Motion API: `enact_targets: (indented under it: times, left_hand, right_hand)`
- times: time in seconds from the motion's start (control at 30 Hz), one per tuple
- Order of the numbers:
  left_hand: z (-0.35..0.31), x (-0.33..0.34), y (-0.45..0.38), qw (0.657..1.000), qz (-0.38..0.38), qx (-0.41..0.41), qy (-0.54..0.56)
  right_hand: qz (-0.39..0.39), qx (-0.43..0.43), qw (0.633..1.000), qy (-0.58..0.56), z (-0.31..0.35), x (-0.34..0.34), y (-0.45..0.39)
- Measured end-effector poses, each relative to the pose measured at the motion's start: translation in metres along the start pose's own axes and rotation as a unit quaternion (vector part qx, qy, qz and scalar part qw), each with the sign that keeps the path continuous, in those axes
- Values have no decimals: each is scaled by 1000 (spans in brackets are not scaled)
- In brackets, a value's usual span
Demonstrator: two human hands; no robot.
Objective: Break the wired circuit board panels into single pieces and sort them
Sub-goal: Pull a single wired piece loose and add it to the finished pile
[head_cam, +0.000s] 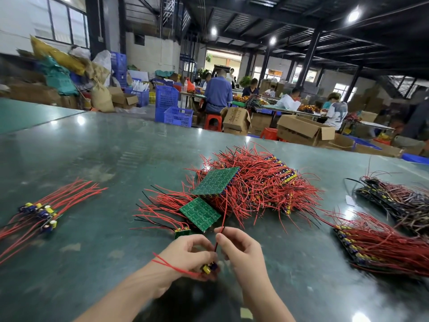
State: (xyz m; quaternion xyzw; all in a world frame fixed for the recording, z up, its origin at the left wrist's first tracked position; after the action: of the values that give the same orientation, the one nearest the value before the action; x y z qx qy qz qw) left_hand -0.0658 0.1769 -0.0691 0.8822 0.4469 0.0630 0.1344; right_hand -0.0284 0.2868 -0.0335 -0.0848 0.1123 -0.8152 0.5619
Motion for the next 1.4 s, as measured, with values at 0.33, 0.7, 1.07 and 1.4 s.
enact_targets:
  times: [0.33,0.7,1.07,1.4]
  left_hand:
    - [-3,10,6,992,84,-2,97]
    - [11,-2,5,997,5,-69,-18]
    - [6,-17,0,989,-124,4,-84]
    - [6,1,1,997,7,-36,75]
  right_hand:
    - [-26,64,993,-93,-13,-4,0]
    - [-16,-20,998,65,6,-4,0]
    - [16,-9,984,175,2,4,2]
    - [-15,120,985,-120,-15,3,9]
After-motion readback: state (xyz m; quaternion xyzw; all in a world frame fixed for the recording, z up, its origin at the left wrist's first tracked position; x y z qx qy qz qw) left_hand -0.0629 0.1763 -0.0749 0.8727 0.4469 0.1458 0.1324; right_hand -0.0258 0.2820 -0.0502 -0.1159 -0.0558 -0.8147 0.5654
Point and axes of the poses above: each hand's wrist, its own y-axis away from the middle knuckle, its own x-axis out of the palm, z = x × y, the point moved 10 cm from there along -y, towards the middle knuckle, and after that the axes turned 6 degrees about -x, right-handed, at the moved point
